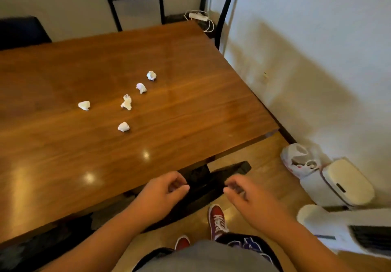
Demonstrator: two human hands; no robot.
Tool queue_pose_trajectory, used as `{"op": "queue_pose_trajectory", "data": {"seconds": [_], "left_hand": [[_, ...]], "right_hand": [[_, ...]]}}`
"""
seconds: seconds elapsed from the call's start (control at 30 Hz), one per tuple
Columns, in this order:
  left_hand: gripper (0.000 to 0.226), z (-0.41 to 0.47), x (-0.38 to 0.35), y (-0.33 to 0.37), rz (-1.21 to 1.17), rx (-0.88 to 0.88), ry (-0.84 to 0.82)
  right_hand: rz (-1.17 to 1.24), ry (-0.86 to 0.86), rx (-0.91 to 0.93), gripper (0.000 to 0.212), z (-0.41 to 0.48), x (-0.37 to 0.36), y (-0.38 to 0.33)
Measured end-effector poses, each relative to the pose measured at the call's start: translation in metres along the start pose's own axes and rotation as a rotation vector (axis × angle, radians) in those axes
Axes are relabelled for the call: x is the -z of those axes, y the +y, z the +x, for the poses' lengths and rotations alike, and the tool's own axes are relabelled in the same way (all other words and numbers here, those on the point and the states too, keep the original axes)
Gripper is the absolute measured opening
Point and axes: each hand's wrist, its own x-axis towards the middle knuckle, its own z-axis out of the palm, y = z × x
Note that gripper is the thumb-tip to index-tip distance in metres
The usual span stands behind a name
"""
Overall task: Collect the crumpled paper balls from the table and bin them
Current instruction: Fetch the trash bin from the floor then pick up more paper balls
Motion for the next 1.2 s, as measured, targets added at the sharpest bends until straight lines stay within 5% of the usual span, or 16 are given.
{"op": "queue_pose_trajectory", "data": {"seconds": [0.1,0.3,0.47,0.7,1.2], "left_hand": [[0.020,0.043,0.005,-0.016,0.107,0.118,0.103],[0.075,0.096,0.009,-0.061,0.232,0.442,0.189],[0.089,0.109,0.010,-0.089,0.261,0.674,0.355],[0.095,0.104,0.020,-0.131,0.240,0.825,0.432],[0.098,0.131,0.124,-0.201,0.330,0.772,0.568]], "right_hand": [[-0.004,-0.061,0.079,0.022,0.055,0.012,-0.004],[-0.070,-0.341,0.156,0.019,0.177,0.025,-0.003],[-0.169,-0.480,0.251,0.027,0.265,0.006,-0.033],[-0.254,-0.434,0.351,0.033,0.342,-0.044,-0.086],[-0.562,-0.209,0.484,0.061,0.460,-0.150,-0.181]]}}
